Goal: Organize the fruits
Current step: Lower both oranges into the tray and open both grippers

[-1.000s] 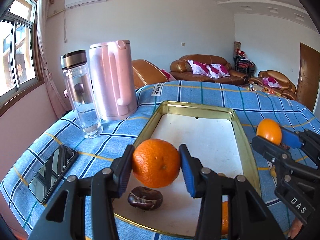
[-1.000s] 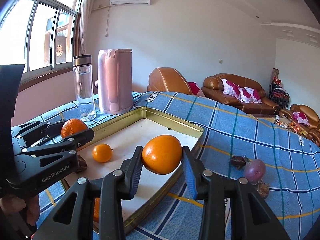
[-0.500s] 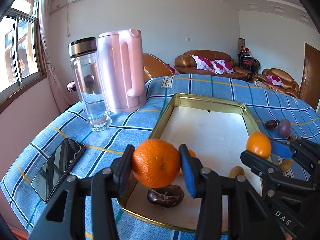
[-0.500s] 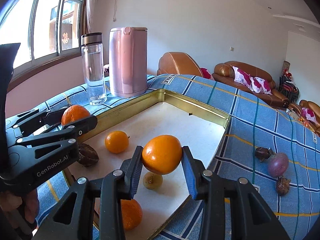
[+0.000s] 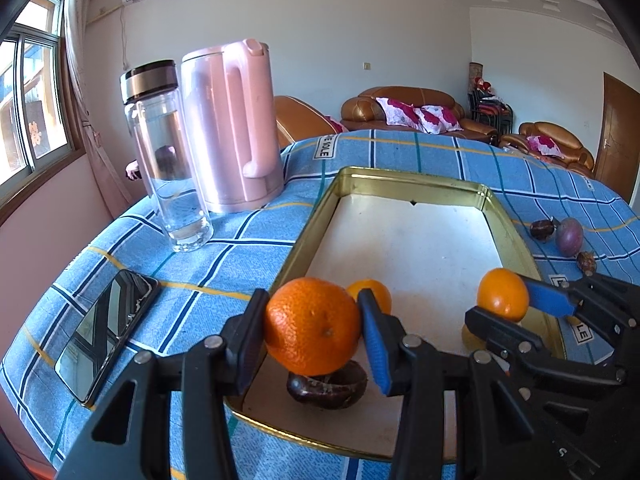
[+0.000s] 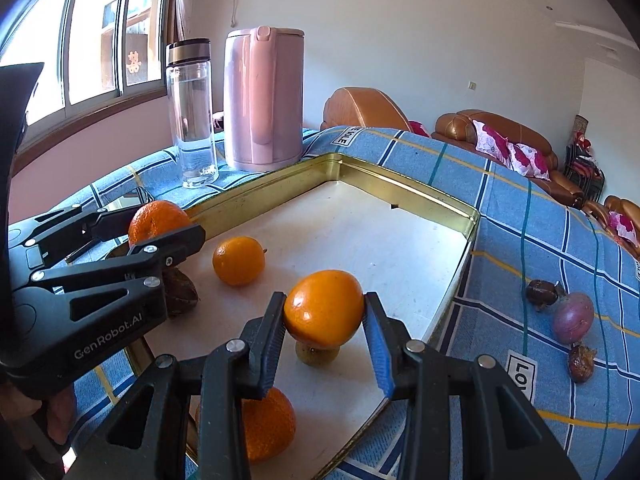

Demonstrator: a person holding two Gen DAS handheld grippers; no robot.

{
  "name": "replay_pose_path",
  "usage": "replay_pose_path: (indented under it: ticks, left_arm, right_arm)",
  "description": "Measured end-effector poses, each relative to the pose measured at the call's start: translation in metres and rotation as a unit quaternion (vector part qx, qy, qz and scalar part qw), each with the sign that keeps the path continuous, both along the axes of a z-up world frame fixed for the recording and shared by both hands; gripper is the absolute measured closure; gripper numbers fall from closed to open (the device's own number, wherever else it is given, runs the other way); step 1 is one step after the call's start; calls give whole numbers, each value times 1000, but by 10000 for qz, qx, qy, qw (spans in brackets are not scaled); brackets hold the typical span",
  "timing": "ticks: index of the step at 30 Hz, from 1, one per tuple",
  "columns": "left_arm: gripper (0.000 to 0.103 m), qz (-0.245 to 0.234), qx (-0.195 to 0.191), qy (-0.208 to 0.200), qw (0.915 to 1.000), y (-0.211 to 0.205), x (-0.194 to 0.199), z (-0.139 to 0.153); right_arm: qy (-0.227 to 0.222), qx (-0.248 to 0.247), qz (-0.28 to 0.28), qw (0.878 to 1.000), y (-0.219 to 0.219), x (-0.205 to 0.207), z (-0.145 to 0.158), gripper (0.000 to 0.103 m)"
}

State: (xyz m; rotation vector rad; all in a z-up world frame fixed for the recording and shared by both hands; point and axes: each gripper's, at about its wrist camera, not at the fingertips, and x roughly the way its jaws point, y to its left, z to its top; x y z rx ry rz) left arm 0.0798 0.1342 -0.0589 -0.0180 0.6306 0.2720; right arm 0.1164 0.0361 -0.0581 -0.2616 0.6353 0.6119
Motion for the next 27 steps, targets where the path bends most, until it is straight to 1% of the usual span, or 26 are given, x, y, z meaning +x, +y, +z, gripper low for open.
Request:
replay_pose_path:
  ticks: [4, 7, 11, 17, 18, 20, 22, 23, 24, 25, 27]
  left_arm:
    - [56, -131, 210, 14, 9997, -9, 0, 0]
    - [55, -207, 203, 31, 9996, -11, 0, 0]
    - [54, -233, 193, 91, 9995, -12, 1, -2]
    - [49, -193, 164, 60, 9997, -10, -3, -1]
    - [46, -151, 153, 48, 9998, -9, -3, 0]
    - [36, -15, 104, -5, 9999, -5, -6, 2]
    - [17, 88, 33, -67, 9999, 0, -7, 3]
    - [13, 97, -12, -121, 9999, 1, -9, 4]
    - [5, 112, -52, -189, 9997, 1, -11, 6]
    - [0, 132, -91, -263, 9995, 1, -14, 7]
    - [0, 55, -178, -365, 9992, -3, -17, 11]
  right_arm:
    - [40, -23, 24, 10000, 1, 0, -1, 62]
    - [126, -72, 70, 9999, 3, 0, -4, 62]
    - [114, -76, 97, 9999, 4, -1, -4, 62]
    - [175, -15, 122, 9998, 2, 0, -4, 61]
    - [189, 6, 126, 9997, 1, 0, -4, 60]
    - [154, 29, 79, 9998, 0, 0, -3, 56]
    - [123, 104, 19, 9999, -5, -1, -1, 52]
    - [98, 145, 8, 9998, -8, -2, 1, 51]
    - [56, 181, -10, 9998, -12, -4, 3, 48]
    - [16, 205, -52, 9998, -17, -5, 5, 47]
    - [-49, 269, -161, 9995, -29, -8, 11, 46]
